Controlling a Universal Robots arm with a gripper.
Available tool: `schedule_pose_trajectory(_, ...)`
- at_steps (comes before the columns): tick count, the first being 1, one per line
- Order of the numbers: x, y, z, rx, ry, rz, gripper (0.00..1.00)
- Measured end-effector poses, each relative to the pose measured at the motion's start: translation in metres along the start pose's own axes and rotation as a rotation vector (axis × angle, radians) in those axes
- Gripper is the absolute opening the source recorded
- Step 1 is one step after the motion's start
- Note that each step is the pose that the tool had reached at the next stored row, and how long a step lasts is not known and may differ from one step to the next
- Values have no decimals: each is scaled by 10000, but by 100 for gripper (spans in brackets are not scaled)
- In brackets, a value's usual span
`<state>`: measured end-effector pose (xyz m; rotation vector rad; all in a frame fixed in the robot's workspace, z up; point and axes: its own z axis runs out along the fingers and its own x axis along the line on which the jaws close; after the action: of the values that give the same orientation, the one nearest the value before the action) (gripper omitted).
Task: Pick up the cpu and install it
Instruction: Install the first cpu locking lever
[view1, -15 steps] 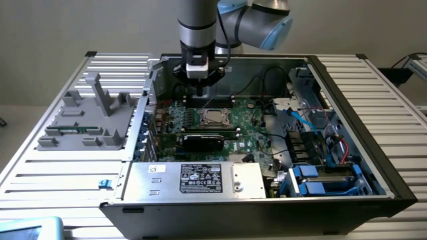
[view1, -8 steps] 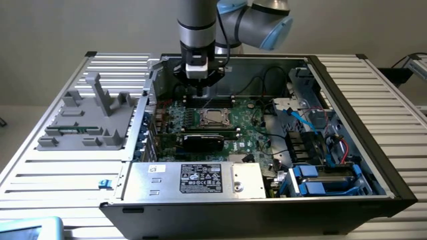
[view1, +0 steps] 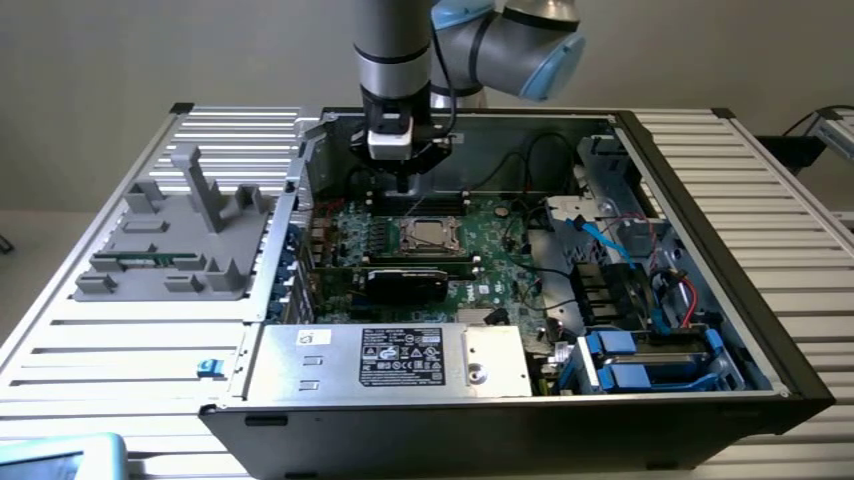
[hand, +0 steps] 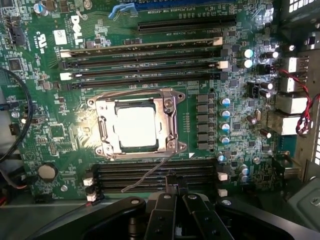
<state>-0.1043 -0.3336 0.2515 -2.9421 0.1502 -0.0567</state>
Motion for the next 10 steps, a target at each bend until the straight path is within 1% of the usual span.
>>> schedule_pose_trajectory(2,-1,4,20,10,44,183,11)
schedule_pose_trajectory(4,-1,9,42,31,67,281,11)
schedule_pose_trajectory(6,-3,16,64,66,85,325,11)
schedule_pose_trajectory(8,-5,23,79,118,111,341,11)
schedule_pose_trajectory(10,-7,26,89,207,170,334,11)
